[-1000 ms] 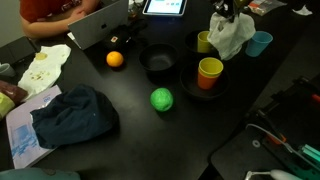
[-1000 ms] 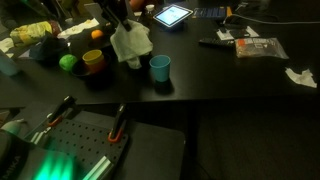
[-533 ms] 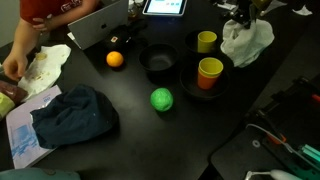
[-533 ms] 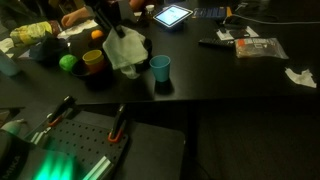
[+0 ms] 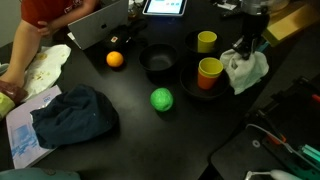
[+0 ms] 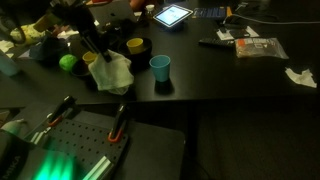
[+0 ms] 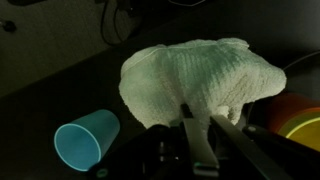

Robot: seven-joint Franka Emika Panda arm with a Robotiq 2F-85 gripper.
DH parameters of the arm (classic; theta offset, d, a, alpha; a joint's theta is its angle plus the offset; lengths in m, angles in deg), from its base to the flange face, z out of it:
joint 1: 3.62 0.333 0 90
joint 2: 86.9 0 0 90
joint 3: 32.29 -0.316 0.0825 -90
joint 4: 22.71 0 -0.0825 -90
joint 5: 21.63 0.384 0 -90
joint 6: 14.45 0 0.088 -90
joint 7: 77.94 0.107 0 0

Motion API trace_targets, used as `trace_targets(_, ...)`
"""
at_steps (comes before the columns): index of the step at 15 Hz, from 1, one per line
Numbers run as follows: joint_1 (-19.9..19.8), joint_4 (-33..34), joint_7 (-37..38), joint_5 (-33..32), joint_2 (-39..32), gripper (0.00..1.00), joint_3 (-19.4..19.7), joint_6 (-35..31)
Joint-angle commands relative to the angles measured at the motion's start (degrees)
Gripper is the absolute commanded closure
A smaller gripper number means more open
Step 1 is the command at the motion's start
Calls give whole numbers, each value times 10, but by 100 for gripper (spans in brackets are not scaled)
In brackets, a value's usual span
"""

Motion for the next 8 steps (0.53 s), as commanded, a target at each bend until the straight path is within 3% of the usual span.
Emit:
trace_targets(1, -11, -19, -25, 29, -13, 95, -6, -78)
trace_targets(8, -4, 39, -60, 60, -122, 95, 10, -142)
